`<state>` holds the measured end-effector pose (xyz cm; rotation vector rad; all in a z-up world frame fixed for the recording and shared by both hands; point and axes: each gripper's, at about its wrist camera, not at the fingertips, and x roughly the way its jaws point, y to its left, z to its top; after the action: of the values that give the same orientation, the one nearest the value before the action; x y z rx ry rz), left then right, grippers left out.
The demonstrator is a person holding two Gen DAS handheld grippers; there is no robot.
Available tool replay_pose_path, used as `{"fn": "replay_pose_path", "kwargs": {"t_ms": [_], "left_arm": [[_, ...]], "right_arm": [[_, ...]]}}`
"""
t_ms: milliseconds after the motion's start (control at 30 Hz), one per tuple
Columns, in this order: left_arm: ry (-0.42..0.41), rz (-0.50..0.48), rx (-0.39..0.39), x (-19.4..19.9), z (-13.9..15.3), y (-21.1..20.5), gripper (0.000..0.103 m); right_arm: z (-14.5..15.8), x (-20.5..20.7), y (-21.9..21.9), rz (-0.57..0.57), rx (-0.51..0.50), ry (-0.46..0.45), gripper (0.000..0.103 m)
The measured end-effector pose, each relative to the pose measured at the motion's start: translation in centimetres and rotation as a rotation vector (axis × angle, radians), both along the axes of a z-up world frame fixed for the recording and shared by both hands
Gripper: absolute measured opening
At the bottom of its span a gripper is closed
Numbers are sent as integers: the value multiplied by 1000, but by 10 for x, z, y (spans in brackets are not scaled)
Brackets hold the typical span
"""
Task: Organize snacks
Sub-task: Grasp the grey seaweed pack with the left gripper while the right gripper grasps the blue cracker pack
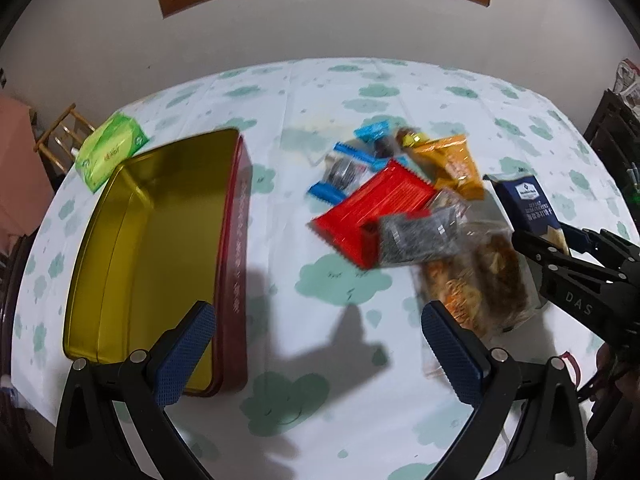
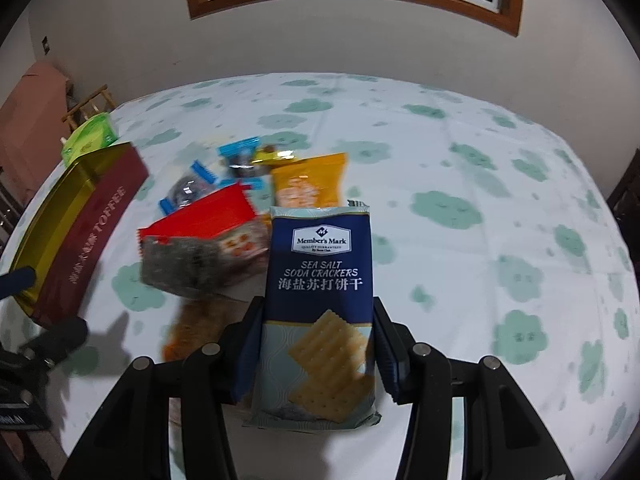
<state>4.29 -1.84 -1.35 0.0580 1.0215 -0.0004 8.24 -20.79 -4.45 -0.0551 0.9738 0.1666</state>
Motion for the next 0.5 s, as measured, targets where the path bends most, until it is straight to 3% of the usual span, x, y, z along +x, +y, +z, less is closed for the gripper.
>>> {"fn": "replay_pose_path", "kwargs": {"t_ms": [500], "left_arm": [[15,-68,-136,43,-15,-33,101]], "right_arm": [[-18,11,-75,-128,-82,3,51]]}}
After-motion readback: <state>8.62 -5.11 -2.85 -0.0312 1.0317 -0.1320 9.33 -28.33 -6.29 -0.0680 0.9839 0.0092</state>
